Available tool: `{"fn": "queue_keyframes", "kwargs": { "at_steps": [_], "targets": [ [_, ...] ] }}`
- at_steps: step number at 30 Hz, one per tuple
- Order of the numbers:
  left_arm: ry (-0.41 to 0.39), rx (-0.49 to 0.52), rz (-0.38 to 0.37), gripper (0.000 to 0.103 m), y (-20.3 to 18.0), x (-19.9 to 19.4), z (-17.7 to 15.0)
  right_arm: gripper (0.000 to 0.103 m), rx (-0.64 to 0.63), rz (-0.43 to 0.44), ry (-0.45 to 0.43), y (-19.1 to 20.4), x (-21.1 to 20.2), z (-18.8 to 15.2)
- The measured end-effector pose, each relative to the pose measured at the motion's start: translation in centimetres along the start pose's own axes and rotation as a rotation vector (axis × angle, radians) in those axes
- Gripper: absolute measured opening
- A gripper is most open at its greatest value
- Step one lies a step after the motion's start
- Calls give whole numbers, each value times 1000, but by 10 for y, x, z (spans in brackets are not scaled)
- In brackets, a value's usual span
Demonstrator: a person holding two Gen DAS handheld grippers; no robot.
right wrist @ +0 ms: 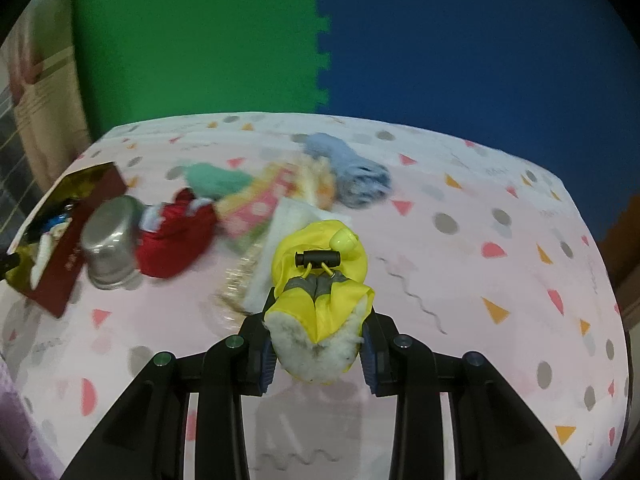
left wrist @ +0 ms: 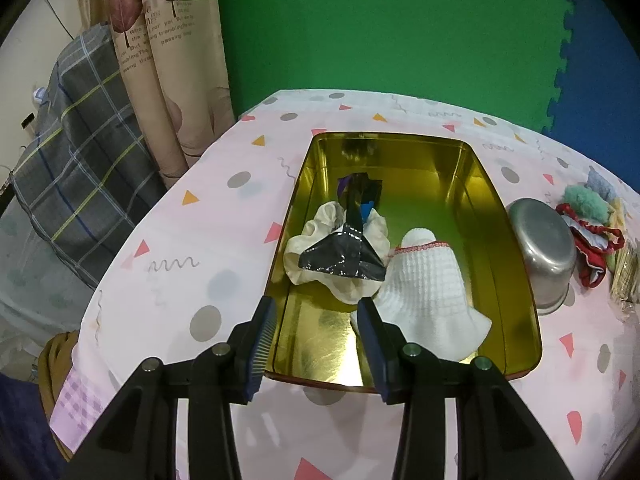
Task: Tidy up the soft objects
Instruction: 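Carry the yellow slipper into the tin box and open the right gripper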
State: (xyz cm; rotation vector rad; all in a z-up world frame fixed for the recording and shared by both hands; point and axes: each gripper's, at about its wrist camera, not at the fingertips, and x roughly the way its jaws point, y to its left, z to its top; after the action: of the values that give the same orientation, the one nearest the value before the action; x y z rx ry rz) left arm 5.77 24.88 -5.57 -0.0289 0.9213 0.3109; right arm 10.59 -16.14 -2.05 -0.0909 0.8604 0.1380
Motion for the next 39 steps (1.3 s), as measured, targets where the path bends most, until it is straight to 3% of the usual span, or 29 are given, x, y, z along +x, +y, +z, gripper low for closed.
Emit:
{"fn": "queue_keyframes", "kwargs": {
  "at_steps": [8, 24, 32, 39],
  "targets": [
    [-8, -17, -3, 43, 2, -4, 0, 31, -78, 109, 7, 59, -2, 10],
    [-15, -95, 15, 43, 28, -9, 6, 31, -249, 352, -4, 215, 4, 40],
    [-13, -156, 49, 43, 53, -12, 7, 31, -290, 397, 29, 269, 34, 57],
    [-19, -179, 71, 43, 63, -15, 6, 31, -323, 366, 49, 302, 62, 68]
  ]
}}
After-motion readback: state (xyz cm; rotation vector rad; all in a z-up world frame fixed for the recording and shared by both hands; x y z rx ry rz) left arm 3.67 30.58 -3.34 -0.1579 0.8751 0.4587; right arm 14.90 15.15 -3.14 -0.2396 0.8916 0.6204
